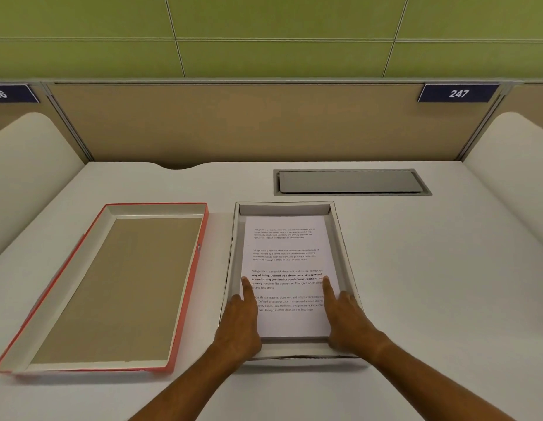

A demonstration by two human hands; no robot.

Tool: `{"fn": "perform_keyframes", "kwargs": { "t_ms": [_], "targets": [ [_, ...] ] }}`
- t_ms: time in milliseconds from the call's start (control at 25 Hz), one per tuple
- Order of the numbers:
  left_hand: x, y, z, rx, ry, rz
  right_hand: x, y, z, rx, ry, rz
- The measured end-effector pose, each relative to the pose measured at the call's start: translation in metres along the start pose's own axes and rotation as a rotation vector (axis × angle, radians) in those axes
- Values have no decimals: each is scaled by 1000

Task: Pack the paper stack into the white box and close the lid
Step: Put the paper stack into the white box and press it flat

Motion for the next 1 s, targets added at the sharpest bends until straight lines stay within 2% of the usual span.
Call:
{"fn": "perform_keyframes", "kwargs": {
  "t_ms": [400,560,720,1000],
  "targets": [
    [-5,4,1,45,50,-52,8,3,3,41,86,-4],
    [-13,12,19,-148,26,-191,16,3,24,-92,113,26],
    [-25,24,39,-377,-75,-328,32,1,49,-316,133,121],
    [-14,37,62,-511,-127,-284,67,2,61,-449,186,220]
  ]
}}
Point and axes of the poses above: each hand's wrist, its own y-axis away from the middle knuckle, its own z-axis out of the back of the hand, x = y × z, the point moved 10 cm from there along -y, towards the middle knuckle, and after that the axes turned 11 degrees about z, right-handed, at the moved point
